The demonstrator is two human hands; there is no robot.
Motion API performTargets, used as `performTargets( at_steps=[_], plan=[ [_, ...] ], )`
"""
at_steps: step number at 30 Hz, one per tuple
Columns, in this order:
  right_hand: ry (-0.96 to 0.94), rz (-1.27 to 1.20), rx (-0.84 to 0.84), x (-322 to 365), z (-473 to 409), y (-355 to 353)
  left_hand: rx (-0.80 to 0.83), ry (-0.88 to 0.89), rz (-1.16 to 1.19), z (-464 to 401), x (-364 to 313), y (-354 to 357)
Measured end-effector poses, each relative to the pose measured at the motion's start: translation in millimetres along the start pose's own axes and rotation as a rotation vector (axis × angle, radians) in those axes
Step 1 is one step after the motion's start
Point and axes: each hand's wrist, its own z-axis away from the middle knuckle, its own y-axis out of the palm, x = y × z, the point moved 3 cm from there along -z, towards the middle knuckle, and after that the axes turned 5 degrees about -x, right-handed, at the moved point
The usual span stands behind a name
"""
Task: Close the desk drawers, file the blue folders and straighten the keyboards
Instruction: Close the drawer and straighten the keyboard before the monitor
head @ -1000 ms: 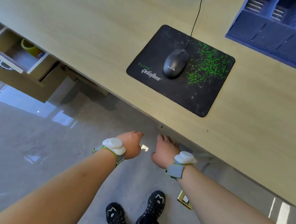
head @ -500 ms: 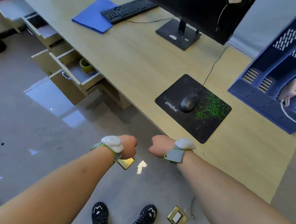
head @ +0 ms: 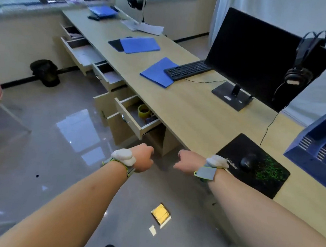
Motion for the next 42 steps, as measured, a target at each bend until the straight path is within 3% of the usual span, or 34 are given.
performTargets(
  at_steps=[8, 17, 34, 42],
  plan=[
    [0.054, -0.061, 0.002, 141.0, -39.9, -5.1, -0.048, -0.08, 0.059, 13.5, 163.5, -62.3],
    [0.044, -0.098, -0.068, 221.7, -79.5, -18.0, -0.083, -0.111, 0.128, 0.7, 252.5, -90.8],
    [0.058, -0.154, 0.032, 230.3, -228.9, -10.0, -0.033, -0.132, 0.067, -117.5, 293.2, -101.1],
    [0.07, -0.148, 0.175, 218.2, -327.4, -25.6, 0.068, -0.228, 0.085, -211.4, 309.5, -113.1]
  ],
)
